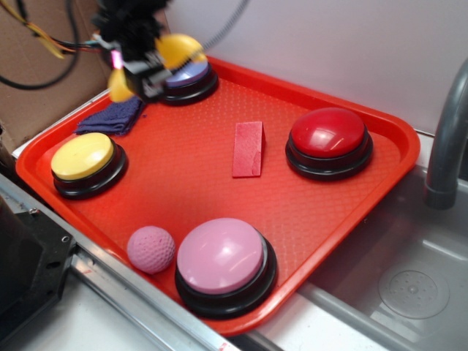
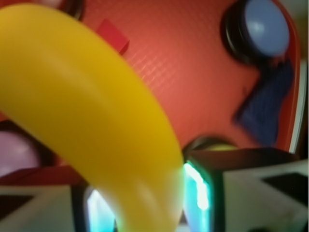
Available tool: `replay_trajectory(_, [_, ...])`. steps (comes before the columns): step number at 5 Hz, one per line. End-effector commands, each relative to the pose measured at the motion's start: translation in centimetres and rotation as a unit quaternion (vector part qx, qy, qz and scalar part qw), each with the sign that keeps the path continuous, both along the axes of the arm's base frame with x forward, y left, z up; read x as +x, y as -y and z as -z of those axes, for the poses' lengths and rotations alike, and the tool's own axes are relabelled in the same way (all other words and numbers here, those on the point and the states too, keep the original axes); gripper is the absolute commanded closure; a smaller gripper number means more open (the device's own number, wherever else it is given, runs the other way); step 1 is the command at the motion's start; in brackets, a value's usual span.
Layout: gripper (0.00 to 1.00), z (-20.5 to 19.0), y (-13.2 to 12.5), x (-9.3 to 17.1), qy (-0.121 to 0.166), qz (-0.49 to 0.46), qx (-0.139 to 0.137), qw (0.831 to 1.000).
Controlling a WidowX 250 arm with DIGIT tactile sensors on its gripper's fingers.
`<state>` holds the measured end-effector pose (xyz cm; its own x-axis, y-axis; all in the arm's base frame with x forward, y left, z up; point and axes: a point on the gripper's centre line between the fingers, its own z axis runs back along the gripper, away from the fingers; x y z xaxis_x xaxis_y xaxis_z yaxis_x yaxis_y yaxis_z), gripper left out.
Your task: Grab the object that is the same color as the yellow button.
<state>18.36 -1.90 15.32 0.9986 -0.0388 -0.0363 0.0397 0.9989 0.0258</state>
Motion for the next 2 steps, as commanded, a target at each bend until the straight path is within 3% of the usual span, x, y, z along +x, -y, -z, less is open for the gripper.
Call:
replay_trajectory(1, [1.00, -10.11, -0.31, -2.77, 0.038, -0.018, -0.074, 0.996])
replay_trajectory(2, [1.00, -10.14, -0.48, -2.44, 0.055, -0.006, -0.055, 0.997])
